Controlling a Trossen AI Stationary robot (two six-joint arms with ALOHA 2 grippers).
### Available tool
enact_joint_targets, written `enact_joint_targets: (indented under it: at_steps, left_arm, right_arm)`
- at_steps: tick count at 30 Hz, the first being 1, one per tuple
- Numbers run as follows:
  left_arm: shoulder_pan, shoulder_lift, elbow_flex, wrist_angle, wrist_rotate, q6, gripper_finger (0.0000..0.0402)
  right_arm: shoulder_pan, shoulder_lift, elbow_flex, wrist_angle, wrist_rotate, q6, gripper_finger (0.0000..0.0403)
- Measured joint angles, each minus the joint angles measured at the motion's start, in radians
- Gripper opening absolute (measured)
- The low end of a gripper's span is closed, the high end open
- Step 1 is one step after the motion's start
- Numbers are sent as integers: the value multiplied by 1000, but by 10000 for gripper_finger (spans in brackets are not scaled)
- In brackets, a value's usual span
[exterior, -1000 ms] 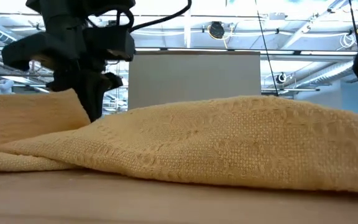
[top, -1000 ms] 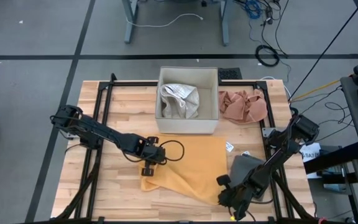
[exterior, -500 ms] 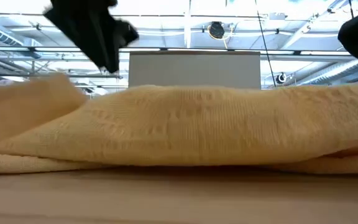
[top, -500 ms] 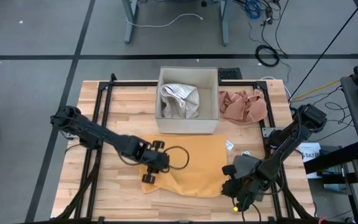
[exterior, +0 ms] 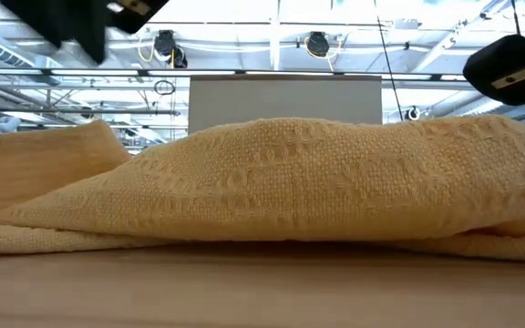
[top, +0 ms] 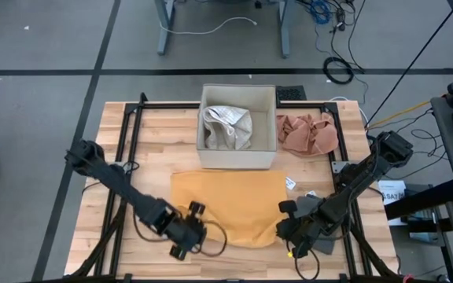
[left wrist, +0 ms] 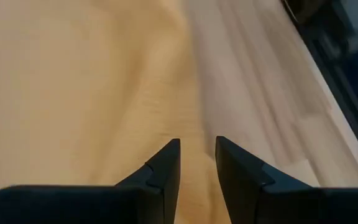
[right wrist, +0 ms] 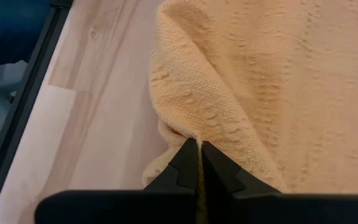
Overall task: Fold towel
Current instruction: Fold the yellow towel
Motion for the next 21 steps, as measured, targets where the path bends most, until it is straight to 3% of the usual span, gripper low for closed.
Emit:
enact_joint_targets:
  at_steps: [11,21]
  left_arm:
    - [-56,158,-2,-78,-31,-67,108]
    - [-62,170,-12,-123,-23,-128,108]
  right_arm:
    - [-11,0,0,3,-6,-13,0]
    - [-10,0,0,7,-6,0,0]
